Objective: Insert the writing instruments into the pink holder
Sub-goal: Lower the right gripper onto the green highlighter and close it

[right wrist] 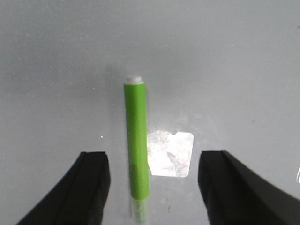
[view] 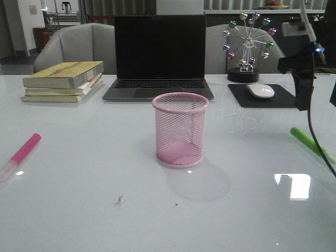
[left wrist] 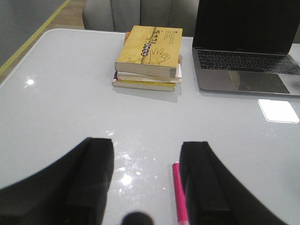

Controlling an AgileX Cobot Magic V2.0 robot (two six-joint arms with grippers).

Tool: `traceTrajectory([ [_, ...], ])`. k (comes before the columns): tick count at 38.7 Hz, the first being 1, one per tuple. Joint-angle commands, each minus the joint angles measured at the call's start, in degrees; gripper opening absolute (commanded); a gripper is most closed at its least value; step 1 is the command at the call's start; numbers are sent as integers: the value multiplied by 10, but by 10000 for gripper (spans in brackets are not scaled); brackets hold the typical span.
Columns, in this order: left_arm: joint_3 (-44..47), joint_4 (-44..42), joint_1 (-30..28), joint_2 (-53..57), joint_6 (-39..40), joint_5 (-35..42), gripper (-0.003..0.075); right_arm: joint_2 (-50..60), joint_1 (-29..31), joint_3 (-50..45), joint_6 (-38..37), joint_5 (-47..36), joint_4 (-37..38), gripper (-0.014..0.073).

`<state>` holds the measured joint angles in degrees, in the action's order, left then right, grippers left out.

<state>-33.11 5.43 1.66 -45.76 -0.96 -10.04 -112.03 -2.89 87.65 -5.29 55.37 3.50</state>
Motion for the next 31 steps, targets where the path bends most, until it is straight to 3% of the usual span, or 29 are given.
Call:
traceTrajectory([
  [1,-20,6,4,2,5,46,404,13,0,20,8,-10,1,517],
  [31,-20,6,4,2,5,46,404,-33,0,20,8,-39,-13,517],
])
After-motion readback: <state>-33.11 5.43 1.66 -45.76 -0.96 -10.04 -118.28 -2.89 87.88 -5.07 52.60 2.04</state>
